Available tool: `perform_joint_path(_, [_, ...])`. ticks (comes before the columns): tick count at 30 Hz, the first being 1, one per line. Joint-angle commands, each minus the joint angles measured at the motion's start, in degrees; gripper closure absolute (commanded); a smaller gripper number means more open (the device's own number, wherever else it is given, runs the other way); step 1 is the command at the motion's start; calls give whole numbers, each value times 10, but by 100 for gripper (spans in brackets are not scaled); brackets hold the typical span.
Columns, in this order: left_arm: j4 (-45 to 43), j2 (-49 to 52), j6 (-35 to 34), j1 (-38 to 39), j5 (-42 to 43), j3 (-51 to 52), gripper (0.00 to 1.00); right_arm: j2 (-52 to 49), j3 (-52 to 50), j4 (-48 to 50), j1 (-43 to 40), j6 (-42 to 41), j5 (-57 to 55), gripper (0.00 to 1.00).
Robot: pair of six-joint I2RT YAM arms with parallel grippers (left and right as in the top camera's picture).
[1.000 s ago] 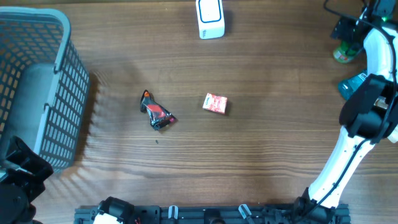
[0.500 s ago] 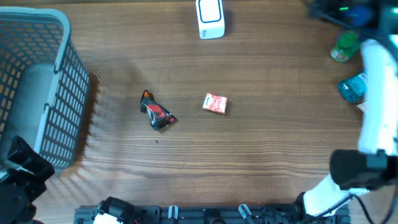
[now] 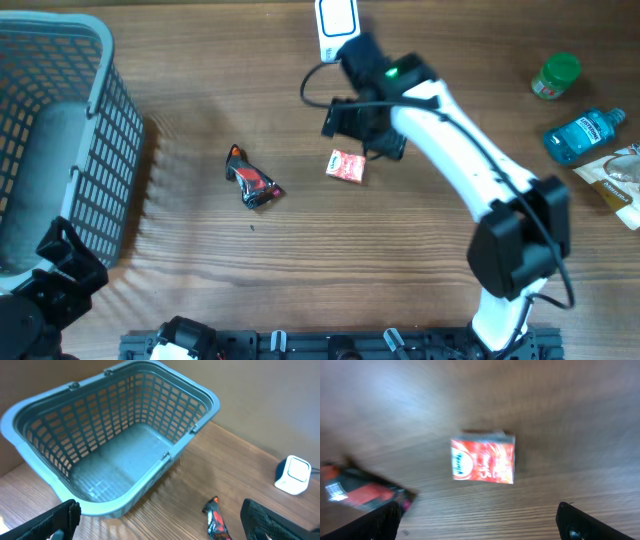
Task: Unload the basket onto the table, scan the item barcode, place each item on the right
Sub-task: 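Grasp the red tissue pack with the right gripper and lift it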
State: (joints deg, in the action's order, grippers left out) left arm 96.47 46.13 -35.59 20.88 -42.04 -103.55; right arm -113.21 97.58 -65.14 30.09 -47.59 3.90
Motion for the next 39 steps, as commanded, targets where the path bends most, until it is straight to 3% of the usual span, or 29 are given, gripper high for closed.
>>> perform_joint_path(1, [0,4,9,-3,20,2,0,-19,-39,31,29,-96,-14,0])
perform_joint_path(5, [0,4,9,-3,28,12,0,-32,-73,102,39,-120,-12,0])
perform_joint_path(10, [0,4,9,-3,28,46,0,-64,-80,120,39,-132,-32,0])
perform_joint_path(21, [0,4,9,-3,28,51,0,-107,-80,126,37,-46,-82,0])
perform_joint_path(22, [0,4,9,-3,28,51,0,-107,-80,127,37,-46,-89,3])
perform_joint_path(24, [0,4,9,-3,28,51,0,-107,-80,127,34,-33,-90,19])
perform_joint_path(25, [0,4,9,-3,28,51,0,-107,-80,125,34,-25,-90,23])
perform_joint_path(29, [0,4,9,-3,28,51,0,-107,-80,121,34,-19,-85,27])
perform_joint_path(34, [0,4,9,-3,28,51,0,-107,-80,117,34,-18,-57,39])
perform_joint_path(39, [0,4,9,-3,28,51,0,-106,-56,94,30,25,39,40])
